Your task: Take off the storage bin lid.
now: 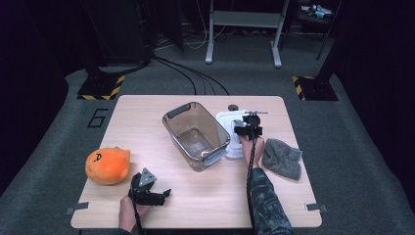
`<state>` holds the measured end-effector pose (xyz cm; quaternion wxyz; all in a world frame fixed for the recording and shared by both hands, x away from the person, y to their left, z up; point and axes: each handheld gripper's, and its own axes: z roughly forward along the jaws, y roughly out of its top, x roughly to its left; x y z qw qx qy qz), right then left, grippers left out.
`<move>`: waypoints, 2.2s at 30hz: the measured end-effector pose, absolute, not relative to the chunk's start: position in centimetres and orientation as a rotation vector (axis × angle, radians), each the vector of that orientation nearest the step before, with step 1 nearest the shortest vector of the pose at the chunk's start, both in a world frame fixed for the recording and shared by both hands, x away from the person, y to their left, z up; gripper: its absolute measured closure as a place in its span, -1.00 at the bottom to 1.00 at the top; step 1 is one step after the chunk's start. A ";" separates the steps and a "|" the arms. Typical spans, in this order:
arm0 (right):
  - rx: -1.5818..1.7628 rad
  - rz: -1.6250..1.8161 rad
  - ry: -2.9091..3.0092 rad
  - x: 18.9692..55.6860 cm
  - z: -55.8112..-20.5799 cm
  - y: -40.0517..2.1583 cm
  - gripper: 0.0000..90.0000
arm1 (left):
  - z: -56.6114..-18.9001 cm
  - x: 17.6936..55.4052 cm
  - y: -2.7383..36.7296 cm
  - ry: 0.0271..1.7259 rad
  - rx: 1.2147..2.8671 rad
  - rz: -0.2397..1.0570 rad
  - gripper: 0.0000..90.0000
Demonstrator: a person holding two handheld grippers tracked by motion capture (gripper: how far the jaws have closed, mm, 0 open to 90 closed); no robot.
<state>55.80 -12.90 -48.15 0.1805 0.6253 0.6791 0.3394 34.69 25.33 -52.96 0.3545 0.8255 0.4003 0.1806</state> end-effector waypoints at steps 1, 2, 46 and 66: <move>1.755 0.954 1.921 55.5 -47.9 -13.0 -0.13 | -53.0 34.7 25.3 1.035 2.134 0.467 -0.75; 1.744 0.957 1.927 55.3 -47.6 -13.1 -0.21 | -53.0 34.7 25.3 1.035 2.134 0.467 -0.75; 1.357 0.962 2.224 39.5 -52.1 -13.3 -1.00 | -48.2 32.8 27.2 1.058 1.989 0.485 -0.76; 1.350 0.924 2.198 39.3 -53.0 -13.4 -1.00 | -41.5 34.7 34.9 1.249 1.812 0.694 -0.76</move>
